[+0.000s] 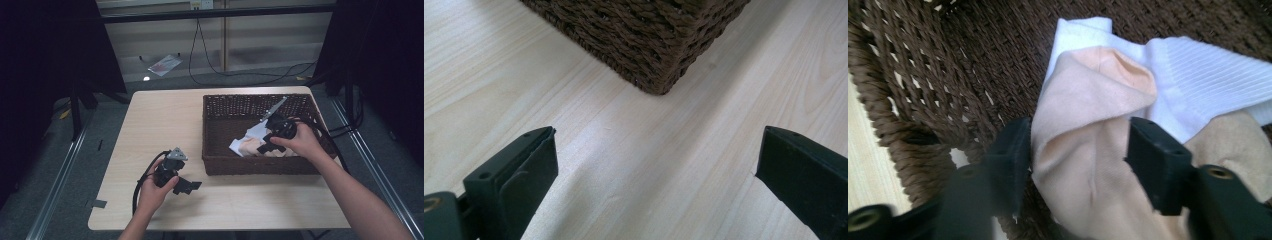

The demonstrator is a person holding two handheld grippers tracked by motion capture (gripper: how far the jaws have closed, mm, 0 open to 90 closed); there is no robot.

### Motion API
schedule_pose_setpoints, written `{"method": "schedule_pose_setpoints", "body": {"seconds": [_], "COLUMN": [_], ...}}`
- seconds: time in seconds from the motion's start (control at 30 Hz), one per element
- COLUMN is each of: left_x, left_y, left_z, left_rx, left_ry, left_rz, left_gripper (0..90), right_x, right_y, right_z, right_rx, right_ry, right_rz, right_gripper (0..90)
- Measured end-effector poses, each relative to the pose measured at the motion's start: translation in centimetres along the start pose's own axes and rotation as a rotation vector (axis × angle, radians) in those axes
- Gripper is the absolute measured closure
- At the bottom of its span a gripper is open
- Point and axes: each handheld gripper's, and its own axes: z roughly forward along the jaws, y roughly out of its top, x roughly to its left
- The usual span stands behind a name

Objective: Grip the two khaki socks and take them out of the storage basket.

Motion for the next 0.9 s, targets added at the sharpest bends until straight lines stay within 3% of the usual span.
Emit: {"method": "schedule_pose_setpoints", "body": {"seconds": [0.03,0.17,0.23,0.6,0.73,0.9], "left_x": [0.0,0.0,0.0,0.0,-0.1,-0.1], "left_y": [0.0,0.0,0.0,0.0,0.0,0.0], "left_z": [0.0,-0.1,-0.1,-0.2,-0.1,-0.1], "left_rx": [-0.002,-0.006,-0.009,-0.011,-0.018,-0.011], "left_ry": [0.000,0.005,0.004,0.007,0.012,0.002], "left_rz": [-0.001,-0.004,-0.005,-0.005,-0.009,-0.005], "left_gripper": [2.7,2.7,2.7,2.7,2.7,2.7], "right_x": [0.1,0.2,0.1,0.1,-0.1,-0.3], "right_y": [0.0,0.0,0.0,0.2,0.3,0.5], "right_z": [0.2,0.5,0.5,-2.2,-4.2,-6.2], "right_rx": [0.009,0.028,0.036,0.015,-0.017,-0.025], "right_ry": [0.013,0.034,0.040,0.079,0.105,0.098], "right_rz": [0.004,-0.009,-0.014,-0.006,0.004,0.005], "right_gripper": [59.9,81.9,87.4,89.3,89.2,89.2]}}
